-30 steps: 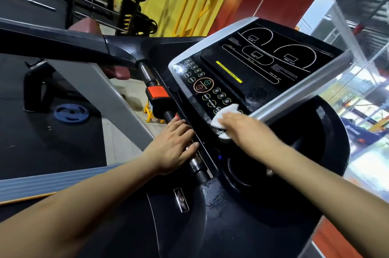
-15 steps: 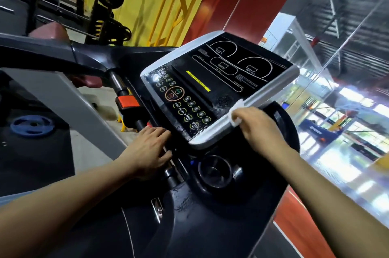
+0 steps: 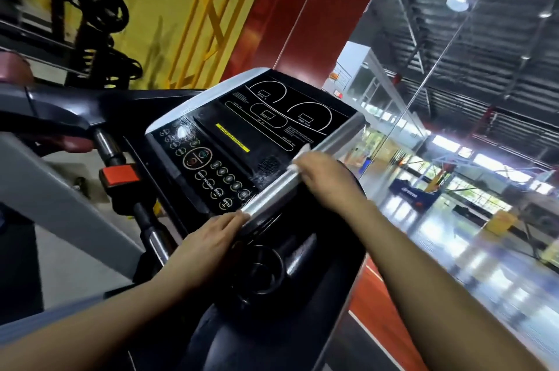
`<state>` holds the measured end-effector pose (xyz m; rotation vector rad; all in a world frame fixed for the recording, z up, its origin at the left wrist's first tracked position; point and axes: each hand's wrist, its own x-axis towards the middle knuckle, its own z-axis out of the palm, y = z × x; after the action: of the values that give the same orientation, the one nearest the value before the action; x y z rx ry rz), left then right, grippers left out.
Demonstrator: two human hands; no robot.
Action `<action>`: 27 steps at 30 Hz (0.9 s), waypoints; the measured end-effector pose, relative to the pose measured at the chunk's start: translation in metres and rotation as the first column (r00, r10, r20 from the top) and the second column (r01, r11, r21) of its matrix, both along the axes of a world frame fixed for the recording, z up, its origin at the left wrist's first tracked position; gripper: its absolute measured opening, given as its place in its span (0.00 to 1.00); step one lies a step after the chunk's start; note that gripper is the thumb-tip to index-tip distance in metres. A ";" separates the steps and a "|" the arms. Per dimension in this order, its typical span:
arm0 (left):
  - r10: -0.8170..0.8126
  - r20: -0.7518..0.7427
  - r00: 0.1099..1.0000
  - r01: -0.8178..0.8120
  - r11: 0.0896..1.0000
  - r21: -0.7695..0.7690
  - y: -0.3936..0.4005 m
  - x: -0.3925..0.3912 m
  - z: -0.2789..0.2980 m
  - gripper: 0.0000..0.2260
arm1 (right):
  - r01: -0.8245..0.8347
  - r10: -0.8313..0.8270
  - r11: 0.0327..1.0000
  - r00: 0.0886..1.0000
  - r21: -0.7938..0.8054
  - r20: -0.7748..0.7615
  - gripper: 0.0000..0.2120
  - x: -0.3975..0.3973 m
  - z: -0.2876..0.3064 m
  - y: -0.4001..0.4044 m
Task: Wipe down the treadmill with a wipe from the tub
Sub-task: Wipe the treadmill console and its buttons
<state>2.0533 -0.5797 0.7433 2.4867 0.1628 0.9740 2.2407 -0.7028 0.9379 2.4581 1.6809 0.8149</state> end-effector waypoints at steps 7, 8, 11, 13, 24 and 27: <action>0.095 0.027 0.995 -0.096 0.994 0.049 -0.009 0.006 0.018 0.18 | 0.121 -0.120 0.953 0.993 0.279 -0.020 0.12 0.031 0.027 0.005; 0.122 0.043 0.992 -0.125 0.990 0.066 -0.010 0.008 0.020 0.17 | 0.061 -0.057 0.978 0.998 0.200 -0.026 0.12 0.021 0.011 0.006; 0.201 0.032 0.979 -0.203 0.977 0.061 -0.014 0.012 0.025 0.22 | -0.345 0.345 0.933 0.938 -0.105 -0.024 0.14 -0.011 -0.047 -0.005; 0.236 -0.005 0.972 -0.235 0.970 0.068 -0.014 0.011 0.027 0.23 | -0.510 0.513 0.843 0.858 -0.171 -0.033 0.18 -0.003 -0.051 -0.008; 0.293 0.027 0.956 -0.294 0.949 0.117 -0.019 0.005 0.031 0.16 | -0.058 0.321 0.686 0.918 0.726 -0.231 0.11 0.125 0.061 -0.021; 0.316 0.040 0.948 -0.318 0.940 0.123 -0.019 0.000 0.028 0.13 | 0.016 0.263 0.620 0.938 0.784 -0.227 0.14 0.122 0.053 -0.012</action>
<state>2.0536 -0.5990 0.7715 2.6175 0.5247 1.1697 2.3625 -0.7146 0.9912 3.2024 1.9021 1.5114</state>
